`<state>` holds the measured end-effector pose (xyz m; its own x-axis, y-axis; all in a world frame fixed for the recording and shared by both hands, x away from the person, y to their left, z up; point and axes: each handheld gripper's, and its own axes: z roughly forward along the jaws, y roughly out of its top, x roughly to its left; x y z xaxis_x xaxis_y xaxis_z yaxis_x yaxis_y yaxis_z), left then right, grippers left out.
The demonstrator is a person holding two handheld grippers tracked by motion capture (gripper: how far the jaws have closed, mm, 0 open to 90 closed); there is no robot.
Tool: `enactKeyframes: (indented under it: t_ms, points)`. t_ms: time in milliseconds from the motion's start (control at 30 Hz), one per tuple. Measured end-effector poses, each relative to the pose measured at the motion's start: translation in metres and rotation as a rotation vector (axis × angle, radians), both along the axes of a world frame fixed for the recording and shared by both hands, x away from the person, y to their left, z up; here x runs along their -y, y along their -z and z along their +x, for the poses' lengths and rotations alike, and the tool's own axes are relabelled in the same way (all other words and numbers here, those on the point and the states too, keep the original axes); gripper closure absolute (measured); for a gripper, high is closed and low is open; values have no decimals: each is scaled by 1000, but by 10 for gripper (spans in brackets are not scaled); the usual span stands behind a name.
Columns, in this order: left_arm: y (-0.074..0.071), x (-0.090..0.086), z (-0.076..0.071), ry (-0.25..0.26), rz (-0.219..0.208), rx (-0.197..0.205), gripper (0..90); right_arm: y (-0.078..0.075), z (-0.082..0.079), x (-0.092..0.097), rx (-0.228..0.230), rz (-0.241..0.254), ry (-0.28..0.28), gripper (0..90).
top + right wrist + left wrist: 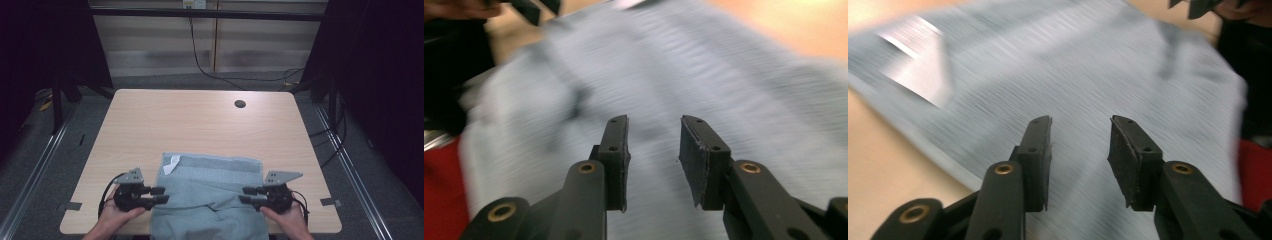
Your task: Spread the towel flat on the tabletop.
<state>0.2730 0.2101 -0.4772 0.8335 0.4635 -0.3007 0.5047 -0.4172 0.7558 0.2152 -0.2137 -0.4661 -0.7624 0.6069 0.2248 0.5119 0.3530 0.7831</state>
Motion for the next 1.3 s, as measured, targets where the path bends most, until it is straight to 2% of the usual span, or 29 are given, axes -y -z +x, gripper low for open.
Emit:
enactKeyframes:
  t_ms: [33, 67, 100, 133, 167, 200, 267, 333, 400, 467, 500, 533, 567, 633, 700, 767, 867, 900, 967, 1000, 1033, 1100, 1133, 1167, 1200, 1267, 1300]
  points:
    - [4, 4, 21, -59, 26, 3, 577, 4, 20, 9, -2, -45, 61, 613]
    - [6, 5, 28, -69, 38, 1, 566, 8, 28, 13, -5, -68, 87, 602]
    - [10, 8, 37, -102, 60, 18, 562, 11, 34, 16, -4, -77, 102, 591]
    - [13, 9, 42, -115, 68, 18, 546, 15, 42, 19, -14, -89, 127, 569]
    - [15, 10, 48, -128, 78, 3, 534, 18, 46, 21, -9, -104, 141, 552]
    - [17, 12, 51, -138, 80, 6, 517, 22, 51, 22, -5, -122, 159, 539]
    - [20, 14, 53, -141, 106, 16, 481, 27, 57, 25, -11, -143, 179, 503]
    - [21, 15, 52, -137, 112, 15, 446, 31, 58, 24, -12, -178, 190, 453]
    - [22, 16, 50, -132, 136, 32, 419, 33, 56, 24, -15, -196, 210, 412]
    - [22, 17, 47, -129, 153, 55, 398, 38, 52, 22, 31, -211, 205, 393]
    - [23, 19, 44, -118, 171, 76, 395, 38, 51, 20, 45, -225, 205, 387]
    - [23, 19, 44, -118, 171, 76, 400, 38, 51, 20, 45, -225, 205, 387]
    - [24, 22, 39, -106, 196, 112, 400, 39, 49, 18, 54, -236, 206, 387]
    - [23, 23, 30, -68, 186, 117, 559, 39, 47, 17, 60, -228, 191, 455]
    - [23, 24, 23, -32, 171, 123, 722, 38, 43, 16, 62, -220, 163, 635]
    - [21, 23, 19, -24, 186, 121, 772, 37, 41, 12, 56, -218, 125, 798]
    - [16, 19, 20, -22, 137, 89, 794, 34, 41, 9, 40, -221, 119, 861]
    - [13, 16, 21, -35, 105, 87, 795, 31, 41, 10, 37, -202, 130, 863]
    - [2, 8, 28, -54, 21, 79, 797, 22, 44, 15, 45, -134, 151, 864]
    - [2, 8, 28, -54, 21, 79, 798, 15, 46, 17, 61, -104, 160, 864]
    - [-12, 6, 33, -78, -1, 117, 800, 7, 48, 19, 76, -81, 170, 865]
    - [-29, 6, 41, -97, -43, 143, 800, -11, 53, 20, 120, -59, 184, 865]
    - [-29, 6, 41, -97, -43, 143, 802, -11, 53, 20, 120, -59, 184, 865]
    - [-40, 5, 45, -110, -79, 157, 802, -23, 57, 21, 149, -46, 193, 865]
    - [-54, 3, 50, -130, -147, 174, 817, -43, 63, 21, 196, -20, 200, 865]
    - [-68, 2, 55, -159, -141, 218, 819, -60, 70, 22, 235, -7, 212, 865]
    - [-75, 1, 58, -165, -152, 227, 819, -68, 74, 23, 253, 5, 222, 865]
